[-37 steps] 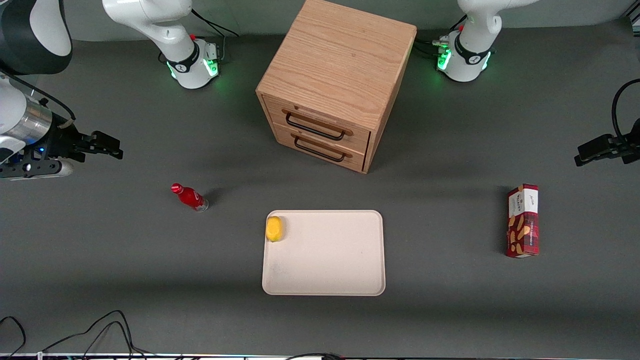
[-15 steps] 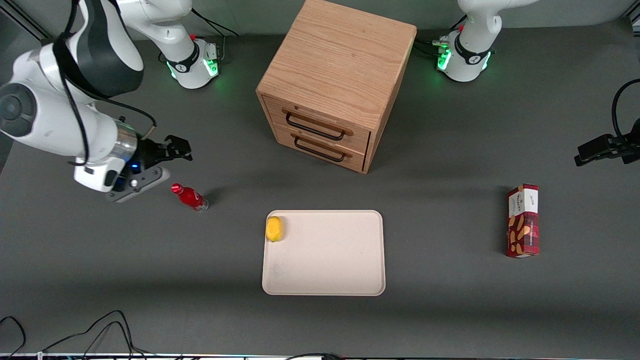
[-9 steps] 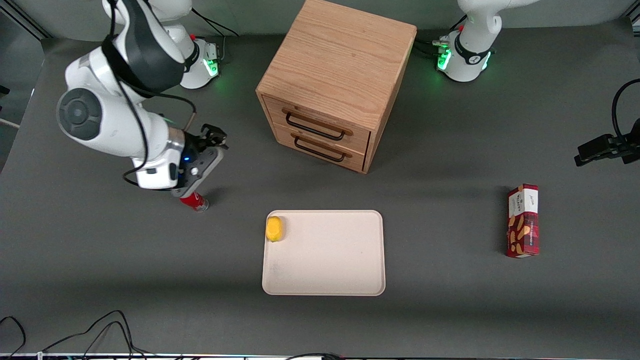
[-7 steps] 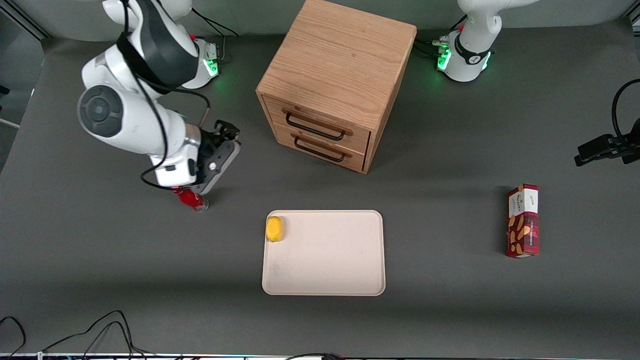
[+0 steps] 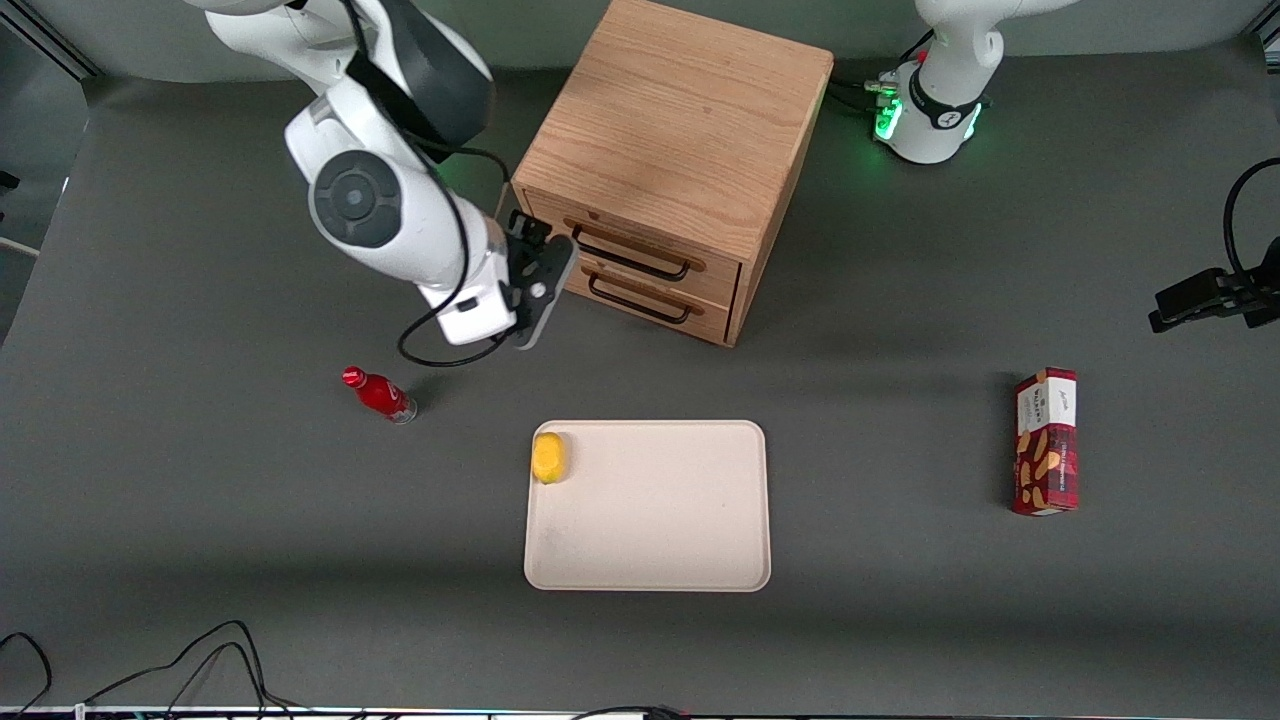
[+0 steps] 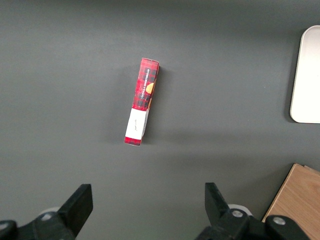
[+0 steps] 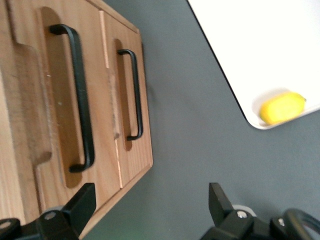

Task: Open upper drawer
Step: 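Move the right gripper toward the upper drawer's black handle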

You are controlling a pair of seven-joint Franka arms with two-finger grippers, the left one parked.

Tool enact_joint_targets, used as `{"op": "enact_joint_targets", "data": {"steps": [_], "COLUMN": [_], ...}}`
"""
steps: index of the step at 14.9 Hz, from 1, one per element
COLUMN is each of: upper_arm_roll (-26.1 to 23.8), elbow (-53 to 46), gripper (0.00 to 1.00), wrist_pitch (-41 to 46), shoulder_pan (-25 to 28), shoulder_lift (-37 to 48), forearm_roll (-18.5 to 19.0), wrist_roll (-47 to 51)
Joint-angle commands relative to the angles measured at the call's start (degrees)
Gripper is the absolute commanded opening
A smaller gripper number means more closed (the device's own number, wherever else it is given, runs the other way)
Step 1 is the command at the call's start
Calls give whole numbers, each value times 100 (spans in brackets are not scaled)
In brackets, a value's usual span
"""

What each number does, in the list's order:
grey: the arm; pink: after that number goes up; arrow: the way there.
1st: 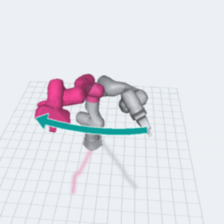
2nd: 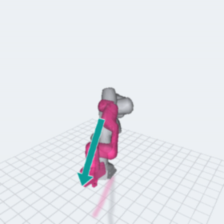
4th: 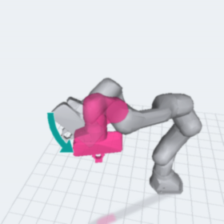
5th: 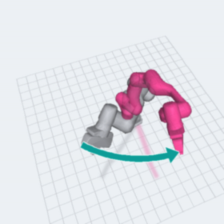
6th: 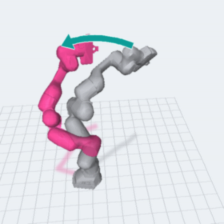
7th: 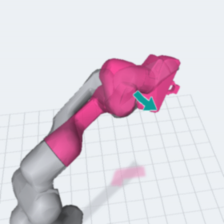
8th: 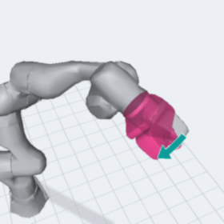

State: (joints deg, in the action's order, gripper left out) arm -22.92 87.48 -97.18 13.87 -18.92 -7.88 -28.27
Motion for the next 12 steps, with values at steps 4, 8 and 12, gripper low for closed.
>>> {"op": "enact_joint_targets", "data": {"steps": [4,8,12], "upper_arm_roll": [25,25,34], "elbow": [-336,-907,-917], "gripper": [100,100,100], "wrist_pitch": [-283,-328,-337], "shoulder_pan": [493,731,872], "shoulder_lift": [-410,-920,-1026], "forearm_roll": [199,199,217], "wrist_roll": [-285,-206,-179]}}
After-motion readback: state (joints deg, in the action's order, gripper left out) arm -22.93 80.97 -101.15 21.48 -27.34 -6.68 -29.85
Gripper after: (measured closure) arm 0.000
